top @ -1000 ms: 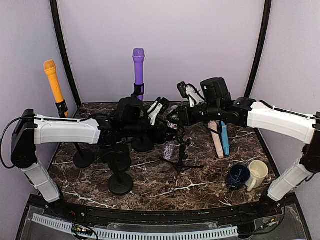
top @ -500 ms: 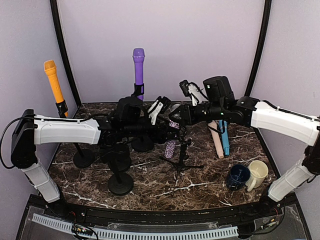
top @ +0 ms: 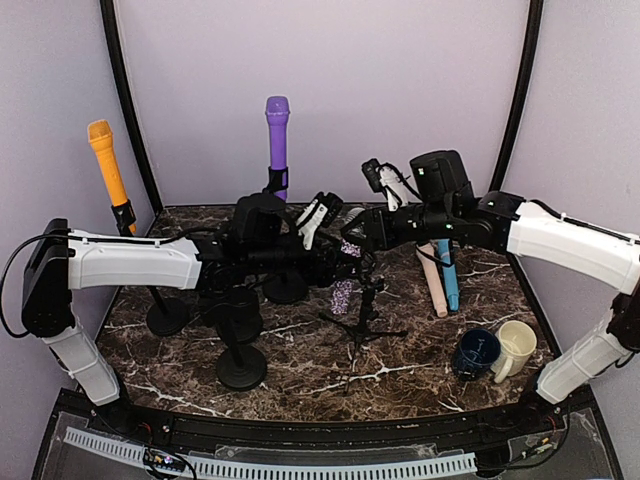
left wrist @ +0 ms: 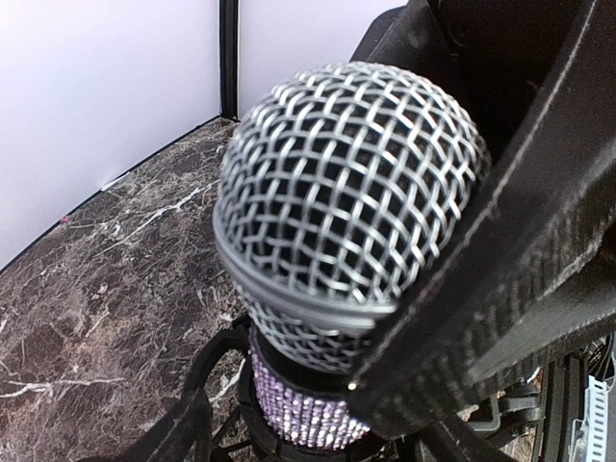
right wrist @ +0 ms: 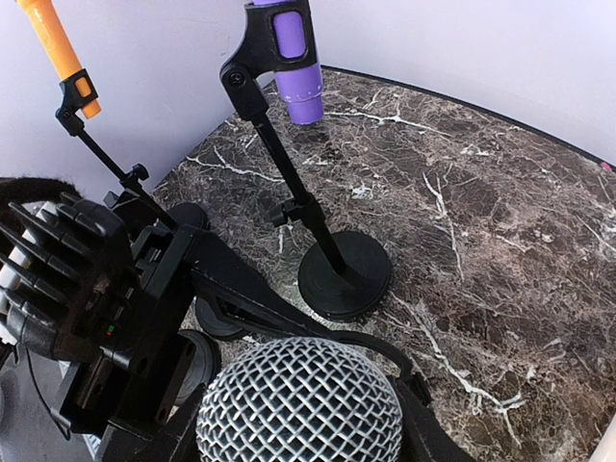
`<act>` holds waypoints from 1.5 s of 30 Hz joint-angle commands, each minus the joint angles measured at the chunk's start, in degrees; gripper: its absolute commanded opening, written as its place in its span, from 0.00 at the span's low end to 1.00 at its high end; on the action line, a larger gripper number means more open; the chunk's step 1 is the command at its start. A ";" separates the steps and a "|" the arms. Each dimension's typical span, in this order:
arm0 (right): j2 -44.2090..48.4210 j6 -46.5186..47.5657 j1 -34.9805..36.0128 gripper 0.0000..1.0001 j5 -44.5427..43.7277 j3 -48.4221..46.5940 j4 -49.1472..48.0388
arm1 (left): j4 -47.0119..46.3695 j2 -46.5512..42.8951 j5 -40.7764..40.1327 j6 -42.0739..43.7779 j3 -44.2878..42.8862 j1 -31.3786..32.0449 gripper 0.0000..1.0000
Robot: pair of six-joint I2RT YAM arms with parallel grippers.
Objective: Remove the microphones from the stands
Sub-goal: Remove the microphone from the microphone stand.
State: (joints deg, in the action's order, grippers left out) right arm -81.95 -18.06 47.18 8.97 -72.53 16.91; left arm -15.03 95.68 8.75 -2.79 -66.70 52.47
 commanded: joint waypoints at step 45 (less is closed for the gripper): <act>-2.19 1.80 3.89 0.28 -6.82 -14.83 1.15 | 8.79 2.94 -4.99 5.95 -0.63 1.85 0.69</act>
State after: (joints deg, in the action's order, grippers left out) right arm -86.48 -14.92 50.00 2.59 -82.78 27.46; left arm -11.88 96.77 4.60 1.06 -67.72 53.80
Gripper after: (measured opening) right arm 0.508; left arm 0.691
